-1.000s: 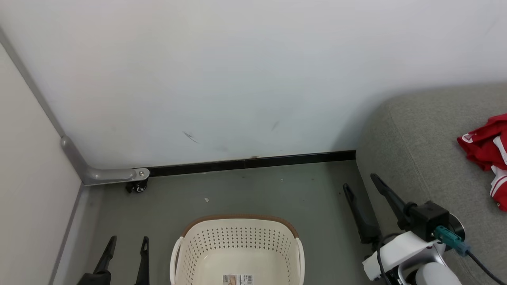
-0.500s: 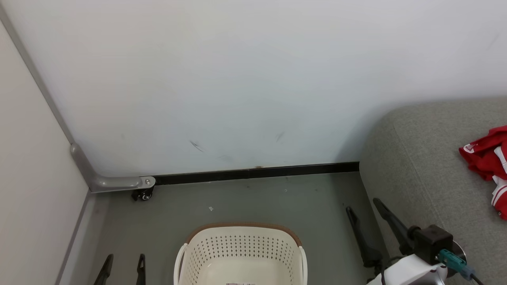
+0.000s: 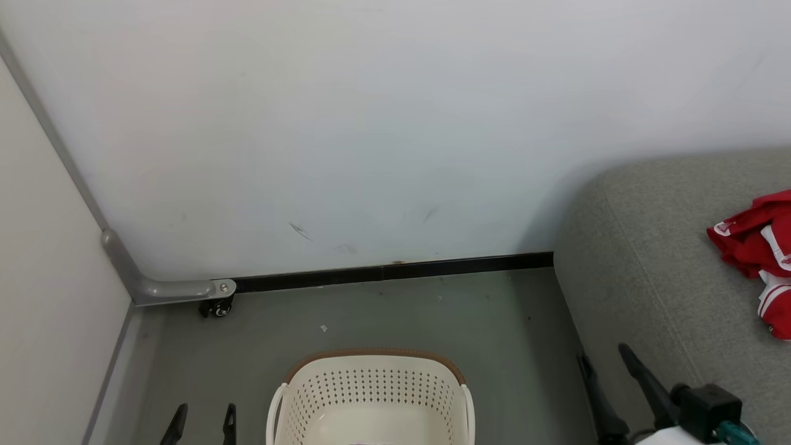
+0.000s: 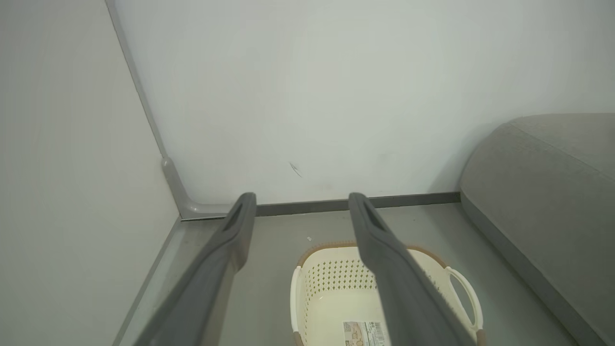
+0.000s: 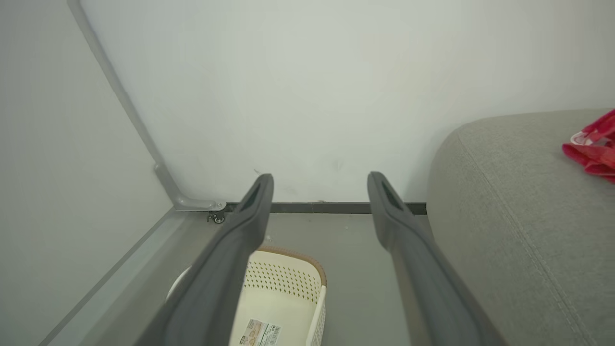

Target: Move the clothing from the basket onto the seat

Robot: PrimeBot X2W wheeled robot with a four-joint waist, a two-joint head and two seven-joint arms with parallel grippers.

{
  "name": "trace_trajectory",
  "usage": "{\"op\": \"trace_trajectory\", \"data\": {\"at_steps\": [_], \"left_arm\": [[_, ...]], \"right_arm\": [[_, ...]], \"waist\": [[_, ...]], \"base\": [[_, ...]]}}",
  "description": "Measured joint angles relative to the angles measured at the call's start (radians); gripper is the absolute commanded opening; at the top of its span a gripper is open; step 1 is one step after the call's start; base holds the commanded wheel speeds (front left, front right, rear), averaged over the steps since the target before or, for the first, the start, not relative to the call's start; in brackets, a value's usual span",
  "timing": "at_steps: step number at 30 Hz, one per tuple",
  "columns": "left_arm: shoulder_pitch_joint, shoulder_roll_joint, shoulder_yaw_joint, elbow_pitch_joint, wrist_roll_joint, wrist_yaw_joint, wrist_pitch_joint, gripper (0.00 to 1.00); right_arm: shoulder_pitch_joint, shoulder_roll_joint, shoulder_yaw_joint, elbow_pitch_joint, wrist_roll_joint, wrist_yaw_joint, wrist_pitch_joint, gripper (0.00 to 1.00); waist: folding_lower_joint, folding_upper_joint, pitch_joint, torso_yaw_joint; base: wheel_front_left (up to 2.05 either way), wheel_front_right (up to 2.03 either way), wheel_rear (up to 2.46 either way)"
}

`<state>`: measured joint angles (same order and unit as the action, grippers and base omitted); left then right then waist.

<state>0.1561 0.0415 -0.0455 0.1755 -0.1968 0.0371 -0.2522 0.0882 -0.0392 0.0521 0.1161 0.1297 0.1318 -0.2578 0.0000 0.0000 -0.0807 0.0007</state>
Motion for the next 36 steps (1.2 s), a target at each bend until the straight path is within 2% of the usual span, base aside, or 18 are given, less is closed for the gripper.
{"op": "trace_trajectory", "data": {"at_steps": [6,10,36], "left_arm": [[0.0,0.0,-0.006,-0.008,-0.013,-0.006,0.0,1.0],[0.0,0.0,-0.006,-0.008,-0.083,-0.024,0.0,1.0],[0.0,0.0,-0.001,-0.027,-0.118,-0.099,0.0,1.0]], "right_arm": [[0.029,0.001,0.002,0.017,0.006,0.0,0.0,1.0],[0.029,0.001,0.005,0.017,0.006,0.0,0.0,1.0],[0.029,0.001,0.004,0.019,0.006,0.0,0.0,1.0]], "waist": [[0.0,0.0,0.002,-0.006],[0.0,0.0,0.002,-0.01],[0.0,0.0,-0.002,-0.014]], "base": [[0.0,0.0,0.0],[0.0,0.0,0.0],[0.0,0.0,0.0]]}}
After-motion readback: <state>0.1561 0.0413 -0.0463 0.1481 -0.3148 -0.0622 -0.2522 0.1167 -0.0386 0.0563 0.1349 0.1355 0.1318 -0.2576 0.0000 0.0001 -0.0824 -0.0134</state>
